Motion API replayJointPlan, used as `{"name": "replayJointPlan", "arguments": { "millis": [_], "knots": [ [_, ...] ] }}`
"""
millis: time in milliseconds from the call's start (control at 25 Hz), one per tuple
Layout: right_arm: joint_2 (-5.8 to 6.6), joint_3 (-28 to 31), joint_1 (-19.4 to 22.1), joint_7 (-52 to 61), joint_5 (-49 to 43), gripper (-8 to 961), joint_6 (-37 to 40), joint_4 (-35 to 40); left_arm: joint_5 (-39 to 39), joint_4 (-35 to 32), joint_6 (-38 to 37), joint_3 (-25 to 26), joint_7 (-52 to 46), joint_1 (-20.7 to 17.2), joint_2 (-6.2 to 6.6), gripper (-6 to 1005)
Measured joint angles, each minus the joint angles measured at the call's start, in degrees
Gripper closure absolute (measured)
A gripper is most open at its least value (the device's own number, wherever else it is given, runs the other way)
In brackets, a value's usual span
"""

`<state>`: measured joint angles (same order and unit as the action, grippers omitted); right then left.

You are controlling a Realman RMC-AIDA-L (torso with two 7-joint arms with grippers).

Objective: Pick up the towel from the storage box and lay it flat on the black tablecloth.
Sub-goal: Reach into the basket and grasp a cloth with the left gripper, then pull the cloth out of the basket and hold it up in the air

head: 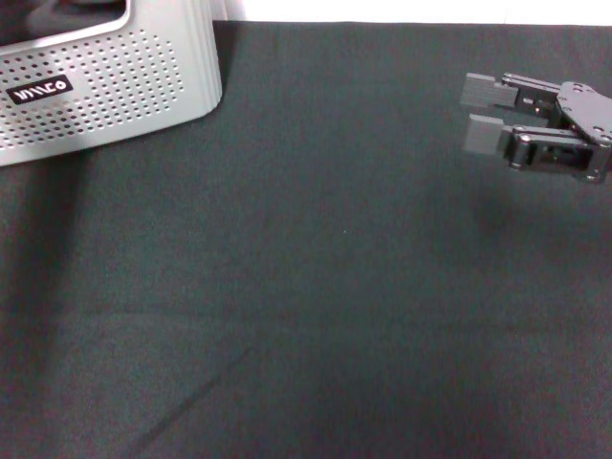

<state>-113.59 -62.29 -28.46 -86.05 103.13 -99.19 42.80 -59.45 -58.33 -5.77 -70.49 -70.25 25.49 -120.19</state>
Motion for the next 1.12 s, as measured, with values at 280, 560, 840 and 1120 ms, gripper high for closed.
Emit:
{"name": "replayJointPlan", "arguments": {
  "millis": [280, 560, 840, 1120],
  "knots": [
    [-0.06, 0.0, 0.2, 0.0, 0.1, 113, -0.1, 0.0, 0.7, -0.7, -0.6, -1.5, -0.7, -0.5, -0.09, 591],
    [-0.09, 0.0, 0.4, 0.0, 0.2, 114, -0.1, -0.6, 9.0, -3.8, -6.6, -0.8, -3.2, -4.0, 0.13, 878],
    [-0.17, 0.0, 0.6, 0.0, 0.2, 115, -0.1, -0.7, 19.9, -6.6, -21.0, 1.0, -3.3, -9.5, 0.24, 949],
    [-0.4, 1.1, 0.6, -0.3, 0.0, 115, 0.1, -0.9, 24.8, -7.0, -40.1, 1.4, -8.5, -12.6, 0.42, 979]
  ]
}}
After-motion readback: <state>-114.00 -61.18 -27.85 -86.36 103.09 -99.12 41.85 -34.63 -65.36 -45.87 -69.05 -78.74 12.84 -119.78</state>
